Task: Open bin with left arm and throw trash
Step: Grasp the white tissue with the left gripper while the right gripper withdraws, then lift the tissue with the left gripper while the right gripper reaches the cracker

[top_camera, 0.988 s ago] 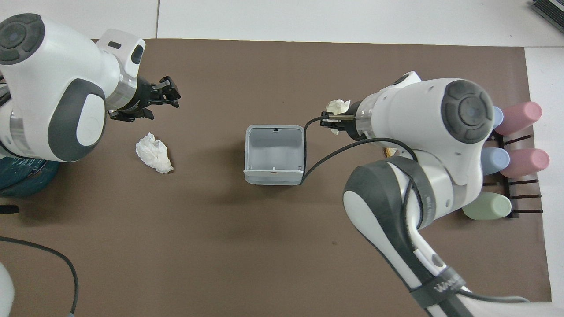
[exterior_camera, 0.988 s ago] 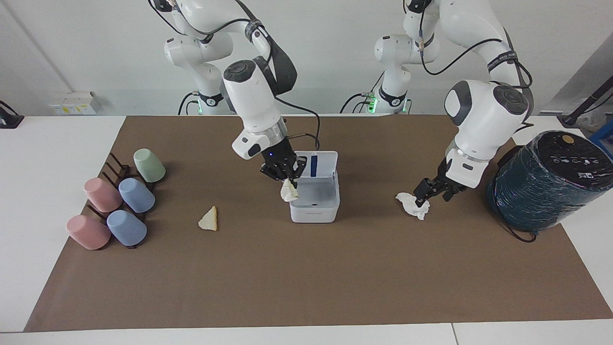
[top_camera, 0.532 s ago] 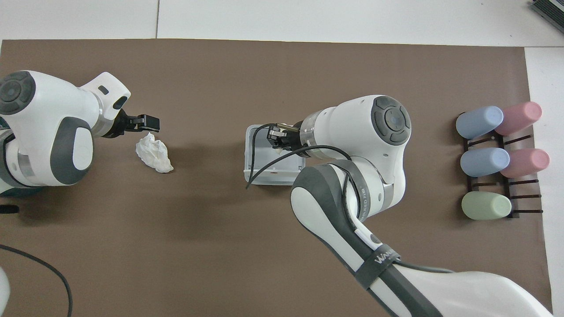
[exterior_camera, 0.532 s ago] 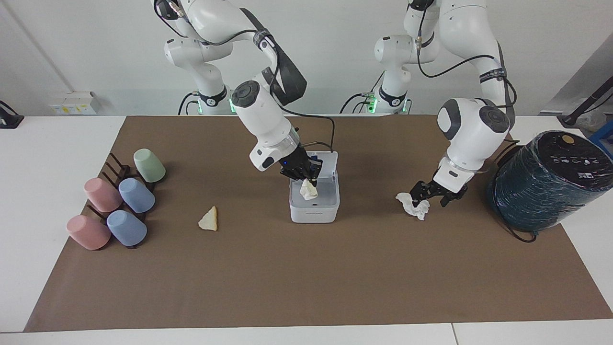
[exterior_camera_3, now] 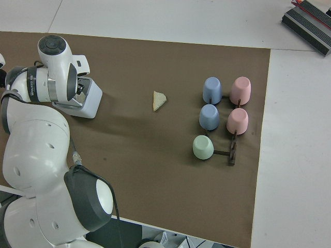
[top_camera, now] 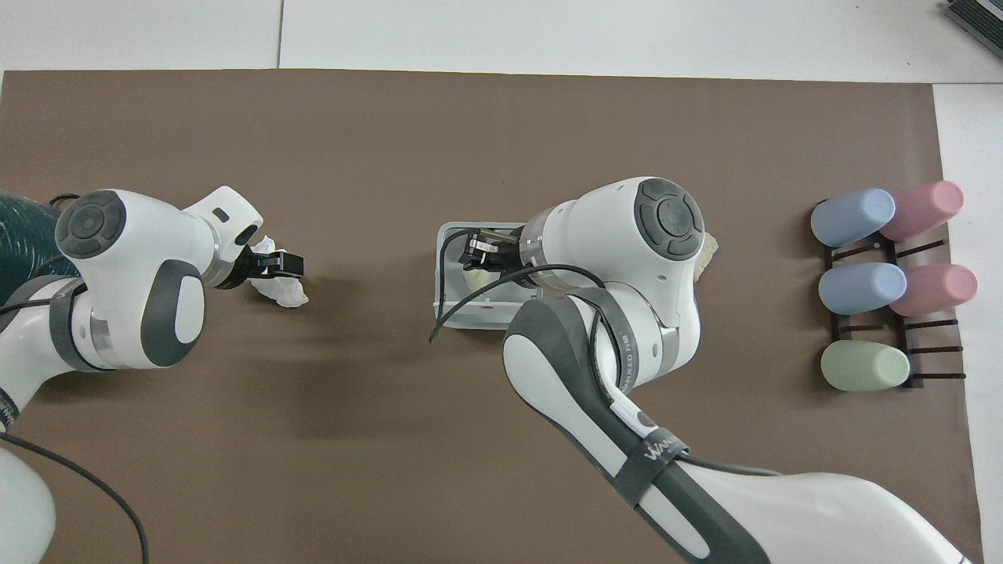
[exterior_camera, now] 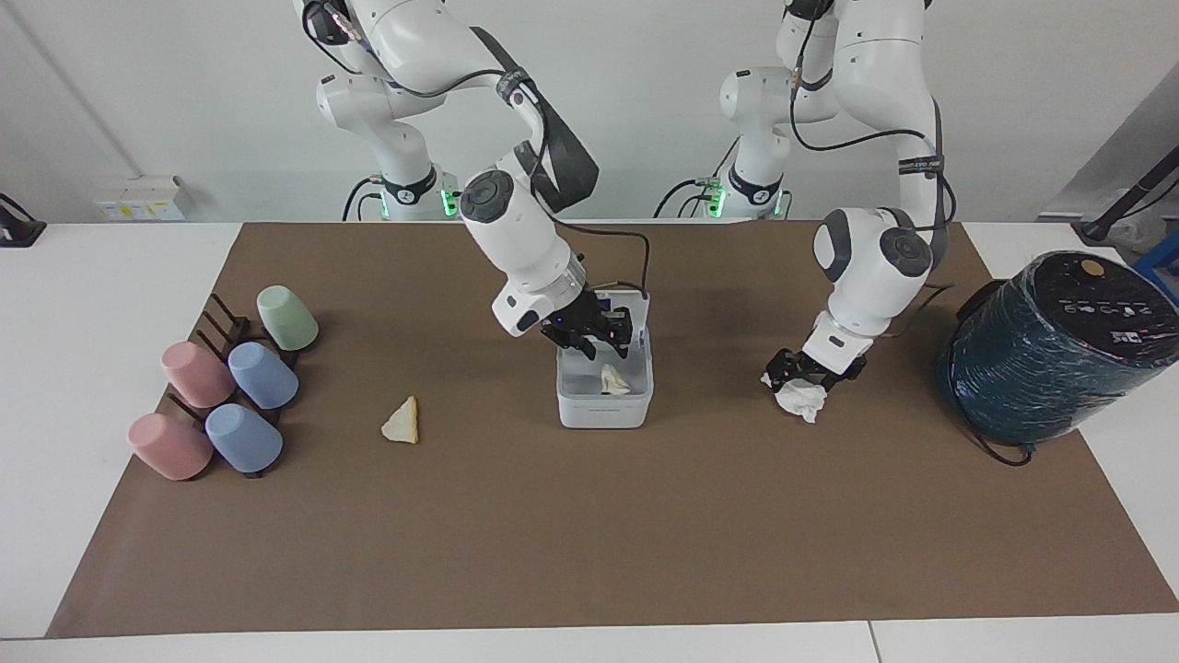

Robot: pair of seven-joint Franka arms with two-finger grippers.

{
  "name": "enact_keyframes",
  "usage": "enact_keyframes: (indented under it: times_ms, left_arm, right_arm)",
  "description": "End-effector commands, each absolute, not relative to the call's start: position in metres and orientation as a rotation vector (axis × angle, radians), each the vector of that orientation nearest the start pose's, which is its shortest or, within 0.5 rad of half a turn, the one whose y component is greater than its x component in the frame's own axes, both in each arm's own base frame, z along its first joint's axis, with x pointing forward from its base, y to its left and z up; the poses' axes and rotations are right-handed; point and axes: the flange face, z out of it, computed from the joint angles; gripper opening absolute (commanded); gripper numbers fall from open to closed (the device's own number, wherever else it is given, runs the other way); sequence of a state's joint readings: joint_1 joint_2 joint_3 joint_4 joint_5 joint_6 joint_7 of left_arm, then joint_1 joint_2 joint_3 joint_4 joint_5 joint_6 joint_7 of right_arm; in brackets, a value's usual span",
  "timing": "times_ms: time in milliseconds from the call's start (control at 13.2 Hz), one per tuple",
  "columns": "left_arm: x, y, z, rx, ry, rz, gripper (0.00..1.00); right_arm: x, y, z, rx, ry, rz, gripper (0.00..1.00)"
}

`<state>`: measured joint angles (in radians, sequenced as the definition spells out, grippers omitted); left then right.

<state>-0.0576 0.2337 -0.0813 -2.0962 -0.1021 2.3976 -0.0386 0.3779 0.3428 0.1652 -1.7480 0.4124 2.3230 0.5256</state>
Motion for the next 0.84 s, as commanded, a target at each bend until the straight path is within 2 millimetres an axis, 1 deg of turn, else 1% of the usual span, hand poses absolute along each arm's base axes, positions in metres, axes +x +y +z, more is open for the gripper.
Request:
enact_keyframes:
  times_ms: [0, 76, 152, 228, 304, 380, 456, 532, 608, 684, 760]
  left_arm:
    - [0.573, -0.079, 0.318, -3.226, 0.038, -0.151, 1.00]
    - [0.574, -0.078, 0.316, -3.227, 0.023, -0.151, 1.00]
    - [0.574, -0.079, 0.315, -3.228, -0.012, -0.157, 1.00]
    - [0.570, -0.081, 0.310, -3.228, -0.026, -0.151, 1.00]
    - [0.565, -0.080, 0.303, -3.227, -0.031, -0.151, 1.00]
    - [0.562, -0.079, 0.298, -3.225, -0.034, -0.173, 1.00]
    - [0.562, -0.079, 0.295, -3.224, -0.040, -0.195, 1.00]
    - [0.562, -0.079, 0.292, -3.225, -0.070, -0.187, 0.92]
    - [0.562, -0.080, 0.292, -3.227, -0.097, -0.185, 0.67]
    - [0.563, -0.079, 0.293, -3.227, -0.107, -0.185, 0.37]
    - [0.565, -0.079, 0.295, -3.228, -0.107, -0.192, 0.15]
  right_arm:
    - [0.576, 0.340, 0.417, -2.660, 0.360, -0.013, 1.00]
    - [0.579, 0.329, 0.432, -2.656, 0.372, -0.048, 1.00]
    - [0.587, 0.309, 0.445, -2.665, 0.391, -0.085, 1.00]
    - [0.598, 0.278, 0.458, -2.697, 0.400, -0.146, 1.00]
    - [0.604, 0.256, 0.469, -2.744, 0.384, -0.205, 1.00]
    - [0.608, 0.235, 0.472, -2.799, 0.369, -0.229, 1.00]
    - [0.611, 0.219, 0.471, -2.863, 0.321, -0.240, 1.00]
    - [0.612, 0.200, 0.466, -2.936, 0.273, -0.246, 1.00]
    - [0.608, 0.173, 0.451, -3.009, 0.239, -0.240, 1.00]
    - [0.600, 0.153, 0.433, -3.084, 0.173, -0.221, 1.00]
    - [0.594, 0.142, 0.414, -3.143, 0.135, -0.195, 1.00]
